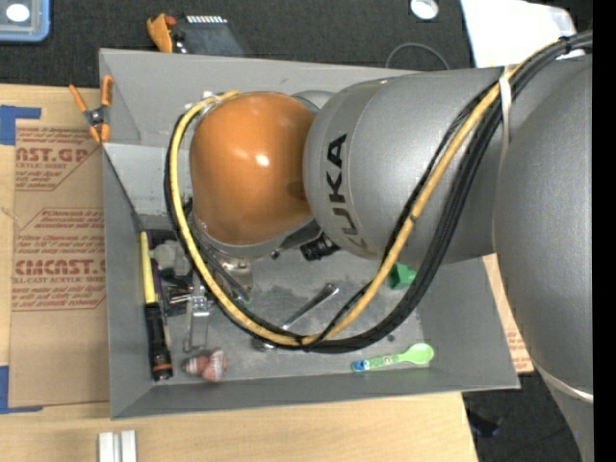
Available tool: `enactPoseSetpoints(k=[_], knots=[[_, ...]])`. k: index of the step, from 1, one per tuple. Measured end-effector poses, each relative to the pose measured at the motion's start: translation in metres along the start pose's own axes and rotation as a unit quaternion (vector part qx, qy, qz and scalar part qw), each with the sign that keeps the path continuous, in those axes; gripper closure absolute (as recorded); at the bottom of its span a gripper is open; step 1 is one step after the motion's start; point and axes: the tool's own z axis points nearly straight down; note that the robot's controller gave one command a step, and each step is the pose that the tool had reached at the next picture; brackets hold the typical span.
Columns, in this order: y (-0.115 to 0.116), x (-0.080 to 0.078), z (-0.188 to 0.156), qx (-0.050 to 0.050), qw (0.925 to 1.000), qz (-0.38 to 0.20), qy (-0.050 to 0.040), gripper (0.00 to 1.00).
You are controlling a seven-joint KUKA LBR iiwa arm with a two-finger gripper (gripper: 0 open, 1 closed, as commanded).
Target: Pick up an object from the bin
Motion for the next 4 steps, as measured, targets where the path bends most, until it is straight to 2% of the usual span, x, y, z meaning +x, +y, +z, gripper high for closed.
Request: enactPoseSetpoints(k=[1, 2, 3, 4], knots=[[-0.002, -0.002, -0.005, -0.001, 1.0, 0.002, -0.0034, 0.0], [-0.015, -0.038, 0.083, -0.002, 0.9999, 0.01, -0.0049, 0.0], [-0.019, -0.049, 0.095, -0.002, 1.0, -0.006, -0.0043, 0.0], [-0.005, -0.072, 0.103, -0.002, 0.9976, 0.069, -0.0036, 0.0]])
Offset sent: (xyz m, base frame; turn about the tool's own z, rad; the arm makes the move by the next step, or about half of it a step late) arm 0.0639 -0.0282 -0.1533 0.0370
